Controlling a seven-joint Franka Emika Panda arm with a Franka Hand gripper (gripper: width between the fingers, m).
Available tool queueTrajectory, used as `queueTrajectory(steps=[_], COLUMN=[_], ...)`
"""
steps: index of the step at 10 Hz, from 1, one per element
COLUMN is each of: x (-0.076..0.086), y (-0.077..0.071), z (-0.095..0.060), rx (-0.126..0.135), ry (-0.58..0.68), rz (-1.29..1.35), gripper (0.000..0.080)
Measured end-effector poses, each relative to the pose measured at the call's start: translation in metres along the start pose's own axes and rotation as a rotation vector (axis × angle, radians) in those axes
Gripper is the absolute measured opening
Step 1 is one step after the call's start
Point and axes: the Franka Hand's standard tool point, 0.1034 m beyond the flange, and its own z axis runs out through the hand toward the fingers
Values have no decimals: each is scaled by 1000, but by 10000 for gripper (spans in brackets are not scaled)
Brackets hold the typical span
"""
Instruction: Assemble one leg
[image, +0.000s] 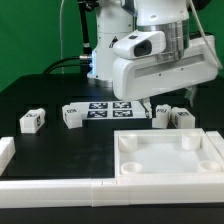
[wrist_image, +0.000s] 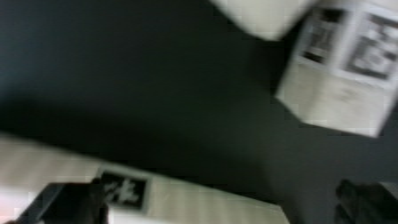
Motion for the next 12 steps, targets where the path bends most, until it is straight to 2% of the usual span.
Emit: queueTrajectory(steps=[2, 5, 8, 9, 12], x=[-2, -5, -16, -23, -25], y=[-16, -18, -24, -28, -34], z=[4, 5, 8, 9, 12], rx=[3, 5, 21, 31, 71], ry=[3, -28, -264, -381, -645], rz=[55, 51, 55, 48, 47], gripper=[649, 649, 649, 649, 649])
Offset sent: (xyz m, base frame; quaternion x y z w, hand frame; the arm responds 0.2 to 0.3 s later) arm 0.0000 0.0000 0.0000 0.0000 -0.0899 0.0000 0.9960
